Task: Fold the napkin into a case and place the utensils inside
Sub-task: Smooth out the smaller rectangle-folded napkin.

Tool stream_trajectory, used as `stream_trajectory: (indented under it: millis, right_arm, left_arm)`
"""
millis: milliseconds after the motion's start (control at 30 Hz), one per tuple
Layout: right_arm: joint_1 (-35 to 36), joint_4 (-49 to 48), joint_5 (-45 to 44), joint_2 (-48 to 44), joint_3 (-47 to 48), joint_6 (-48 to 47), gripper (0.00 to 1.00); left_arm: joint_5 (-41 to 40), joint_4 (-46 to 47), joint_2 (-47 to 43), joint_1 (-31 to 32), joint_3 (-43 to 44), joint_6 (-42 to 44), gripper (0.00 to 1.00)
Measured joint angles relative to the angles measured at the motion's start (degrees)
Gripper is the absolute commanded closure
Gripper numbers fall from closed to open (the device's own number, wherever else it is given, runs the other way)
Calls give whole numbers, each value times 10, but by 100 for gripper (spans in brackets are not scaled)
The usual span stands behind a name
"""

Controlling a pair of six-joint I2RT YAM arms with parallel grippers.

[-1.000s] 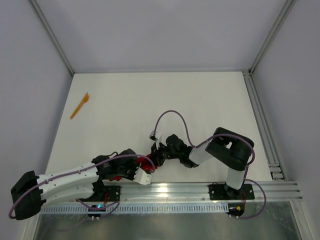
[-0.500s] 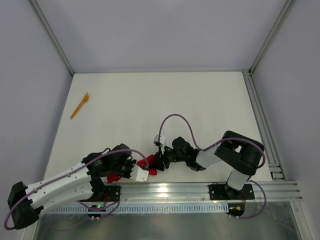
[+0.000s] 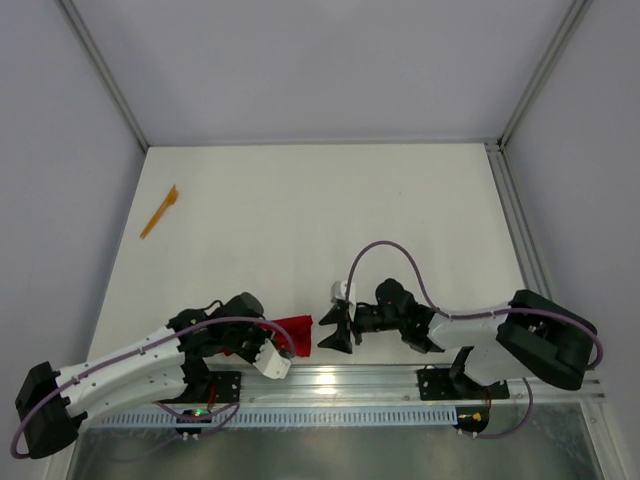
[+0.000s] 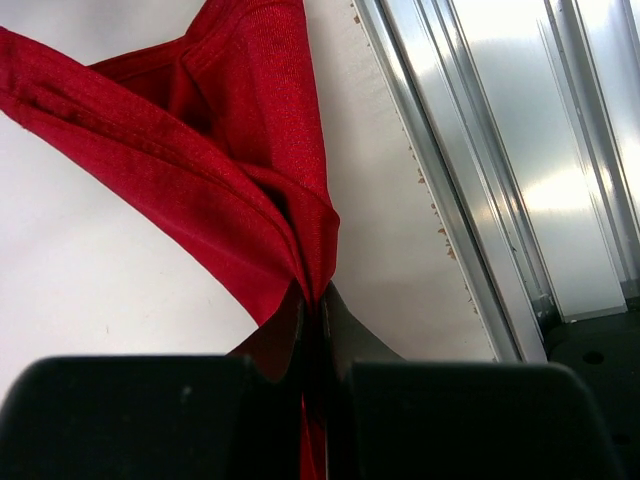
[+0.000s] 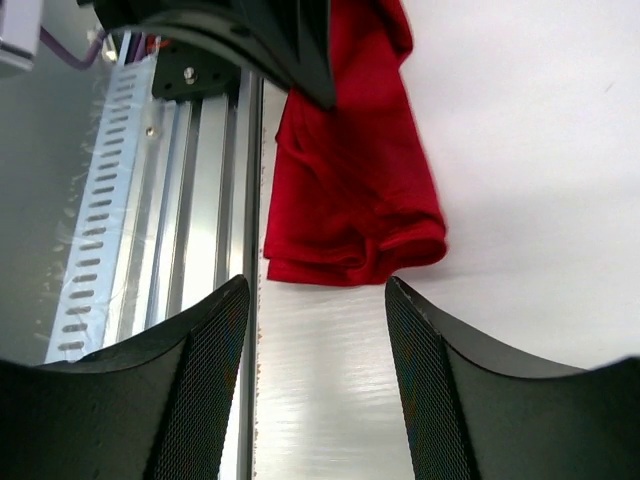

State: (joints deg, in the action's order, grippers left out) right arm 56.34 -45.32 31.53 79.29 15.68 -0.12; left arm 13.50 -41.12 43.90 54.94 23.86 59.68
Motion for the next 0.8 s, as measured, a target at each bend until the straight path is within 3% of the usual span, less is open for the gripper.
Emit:
stream_trajectory:
  millis: [100,200,400,500,800]
  right_arm:
    - [-33,16,24,-53,-3,-4,39]
    - [-86,17,34,-55,19,2,50]
    - [-120,48,44,109,196,11,66]
    - [-123,82,47,184,259,6,69]
    - [-95,153,88,205,210,-39,69]
  left_arm:
    - [0,-3,-12,0,-2,13,100]
    - [0,-3,-16,0,-2,19,100]
    - [2,-3,-19,0,-2,24,100]
    - [2,-3,-27,0,-5,25,100]
    - [2,-3,-32,0,-5,18,100]
